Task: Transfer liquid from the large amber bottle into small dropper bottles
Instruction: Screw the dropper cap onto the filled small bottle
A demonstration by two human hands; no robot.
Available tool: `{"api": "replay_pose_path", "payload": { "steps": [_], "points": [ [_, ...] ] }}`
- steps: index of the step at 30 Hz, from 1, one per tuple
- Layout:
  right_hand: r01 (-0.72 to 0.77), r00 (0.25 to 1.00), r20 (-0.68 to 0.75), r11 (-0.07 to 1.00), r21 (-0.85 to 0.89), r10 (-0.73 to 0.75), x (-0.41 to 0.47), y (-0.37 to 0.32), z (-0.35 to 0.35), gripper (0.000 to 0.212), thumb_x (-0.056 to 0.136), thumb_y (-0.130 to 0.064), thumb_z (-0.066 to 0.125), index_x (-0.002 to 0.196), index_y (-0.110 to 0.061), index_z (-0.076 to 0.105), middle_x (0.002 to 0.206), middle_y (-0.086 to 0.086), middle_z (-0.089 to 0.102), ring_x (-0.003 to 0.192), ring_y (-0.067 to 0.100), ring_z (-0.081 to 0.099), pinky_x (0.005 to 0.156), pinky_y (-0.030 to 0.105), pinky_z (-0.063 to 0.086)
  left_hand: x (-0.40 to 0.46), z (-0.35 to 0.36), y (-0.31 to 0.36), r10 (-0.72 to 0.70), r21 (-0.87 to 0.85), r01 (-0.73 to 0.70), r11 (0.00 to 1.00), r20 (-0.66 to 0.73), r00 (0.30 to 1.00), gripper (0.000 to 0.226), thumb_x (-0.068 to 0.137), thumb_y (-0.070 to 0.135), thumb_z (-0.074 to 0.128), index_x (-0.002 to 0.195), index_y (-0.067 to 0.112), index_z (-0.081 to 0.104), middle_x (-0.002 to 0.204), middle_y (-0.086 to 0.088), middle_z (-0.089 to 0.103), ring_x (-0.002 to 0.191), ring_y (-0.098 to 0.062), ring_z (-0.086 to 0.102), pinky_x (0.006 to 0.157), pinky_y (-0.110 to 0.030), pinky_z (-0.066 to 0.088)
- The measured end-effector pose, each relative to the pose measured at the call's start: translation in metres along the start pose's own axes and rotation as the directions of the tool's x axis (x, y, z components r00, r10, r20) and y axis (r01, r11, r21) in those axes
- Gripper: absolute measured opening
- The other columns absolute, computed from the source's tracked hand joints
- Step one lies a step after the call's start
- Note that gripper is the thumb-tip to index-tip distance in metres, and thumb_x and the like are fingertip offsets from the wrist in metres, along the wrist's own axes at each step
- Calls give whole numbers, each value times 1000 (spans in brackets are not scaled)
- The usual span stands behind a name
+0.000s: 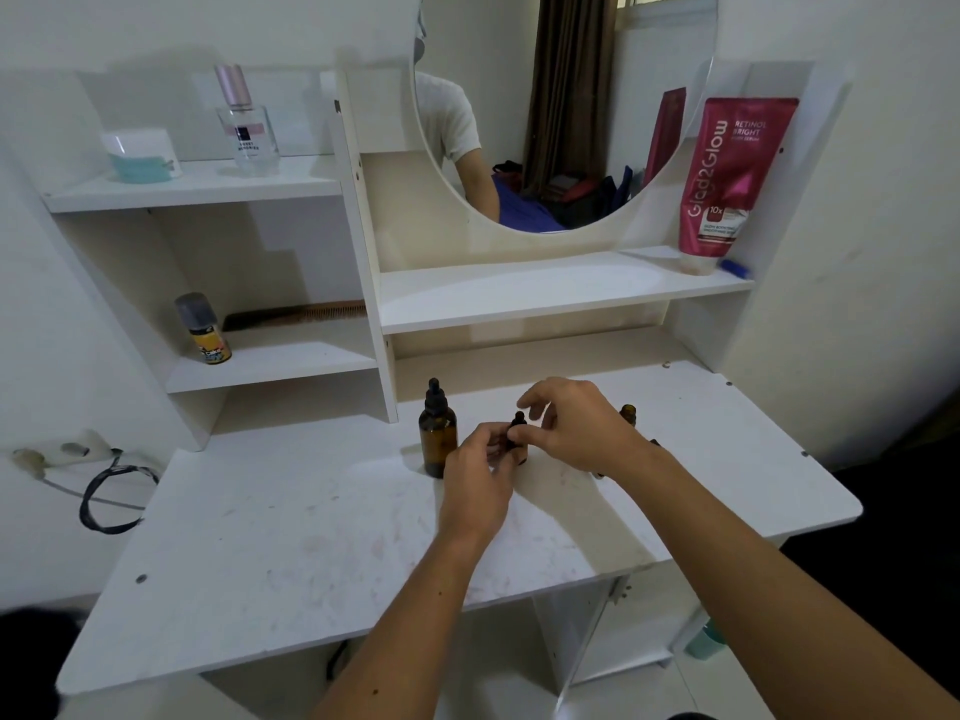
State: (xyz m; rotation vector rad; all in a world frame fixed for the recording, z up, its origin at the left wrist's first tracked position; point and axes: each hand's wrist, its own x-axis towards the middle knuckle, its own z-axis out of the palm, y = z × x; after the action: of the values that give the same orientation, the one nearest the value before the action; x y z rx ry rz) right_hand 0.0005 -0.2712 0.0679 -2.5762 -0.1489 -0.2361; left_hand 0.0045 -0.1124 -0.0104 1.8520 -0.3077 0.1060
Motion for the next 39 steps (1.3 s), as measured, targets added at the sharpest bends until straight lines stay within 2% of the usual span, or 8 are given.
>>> {"api": "replay_pose_path", "payload": {
  "steps": [5,12,17,20,25,29,34,39],
  "points": [
    [59,997,54,998,-10,-58,2,0,-1,19,95,-20,72,114,-23,76,105,-8,73,87,4,67,85,22,54,1,0,0,-6,20,6,1000,-8,1000,24,95,18,70,117,27,66,105,18,70,101,3,65,86,-10,51],
    [22,1000,19,999,-29,-21,2,-5,3,14,95,-26,74,107,-18,74,97,-5,73,88,12,68,82,25,56,3,2,0,-26,62,27,998,-11,1000,22,95,20,71,114,29,65,99,23,67,96,8,64,75,-3,46],
    [8,1000,3,999,-44,-8,0,-6,5,18,95,-29,74,110,-19,75,99,-3,75,88,10,67,85,28,58,2,2,-1,-32,81,33,996,-17,999,24,95,22,71,118,28,66,99,25,65,97,5,64,81,-9,50],
    [13,1000,0,999,-42,-13,-2,-8,2,22,94,-30,76,112,-19,75,101,-4,74,90,11,67,88,32,58,-3,1,2,-36,96,37,995,-10,999,35,95,25,70,130,24,64,115,19,67,107,0,64,95,-19,51],
    [43,996,-72,999,-32,-45,-8,-15,-4,38,90,-40,79,121,-20,72,109,-7,68,90,8,63,84,25,53,-18,-6,4,-51,99,53,994,-22,998,49,95,30,69,142,24,58,136,10,64,123,-9,62,100,-25,48],
    [78,989,-121,996,-34,-81,-8,-26,-7,36,92,-39,76,122,-20,71,115,-7,68,93,7,58,89,29,53,-35,-27,5,-111,7,112,994,-50,993,47,90,34,74,135,27,63,128,15,67,114,-3,65,91,-12,47],
    [112,985,-141,991,79,-100,0,-54,-4,33,94,-38,74,123,-22,72,116,-9,72,100,8,62,91,26,53,-48,-70,1,-93,-6,93,996,-168,981,33,85,37,79,114,29,66,104,15,71,90,4,66,76,-10,54],
    [114,991,-97,970,217,-95,14,-81,9,32,94,-38,73,123,-25,72,112,-10,71,101,8,66,90,25,55,-33,-86,-6,-135,52,153,987,-258,957,59,76,45,86,124,31,54,116,15,61,96,-10,63,77,-14,52]
  ]
}}
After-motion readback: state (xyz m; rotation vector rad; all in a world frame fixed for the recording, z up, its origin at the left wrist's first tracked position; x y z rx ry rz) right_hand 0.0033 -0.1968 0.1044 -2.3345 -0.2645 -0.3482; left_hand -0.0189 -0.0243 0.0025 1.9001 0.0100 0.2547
